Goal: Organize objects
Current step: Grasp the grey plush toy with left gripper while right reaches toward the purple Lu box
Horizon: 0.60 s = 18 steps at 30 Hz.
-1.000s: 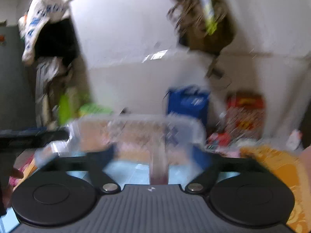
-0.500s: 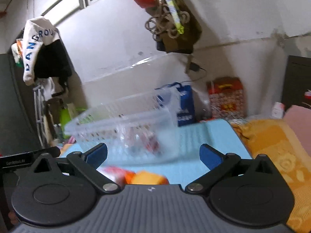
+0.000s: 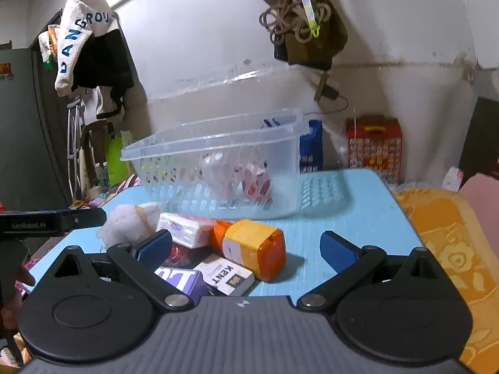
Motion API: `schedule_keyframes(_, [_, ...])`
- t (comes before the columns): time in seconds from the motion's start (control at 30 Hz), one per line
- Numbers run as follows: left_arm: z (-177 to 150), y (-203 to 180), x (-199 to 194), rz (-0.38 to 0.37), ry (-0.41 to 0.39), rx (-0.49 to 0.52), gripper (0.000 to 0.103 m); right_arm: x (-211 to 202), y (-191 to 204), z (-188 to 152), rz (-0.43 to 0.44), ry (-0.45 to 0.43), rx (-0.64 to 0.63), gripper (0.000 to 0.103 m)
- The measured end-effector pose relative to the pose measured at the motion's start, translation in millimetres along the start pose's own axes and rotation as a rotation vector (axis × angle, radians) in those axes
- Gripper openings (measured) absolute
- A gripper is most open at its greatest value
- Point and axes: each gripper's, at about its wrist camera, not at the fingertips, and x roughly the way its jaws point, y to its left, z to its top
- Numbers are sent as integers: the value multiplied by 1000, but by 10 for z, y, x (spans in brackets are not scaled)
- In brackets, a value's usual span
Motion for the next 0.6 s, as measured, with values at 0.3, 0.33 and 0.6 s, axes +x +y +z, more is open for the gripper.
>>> schedule_keyframes(0.3, [-88, -231, 53, -50, 14, 63, 103, 1, -101, -58, -19, 14, 26, 103])
schedule_keyframes(0.33, [-101, -240, 68, -51, 20, 69, 103, -2, -108, -60, -22, 14, 27, 103])
schedule_keyframes(0.6, [-130, -261, 163, -36, 43, 56, 103, -7, -8, -69, 59, 71, 9, 103])
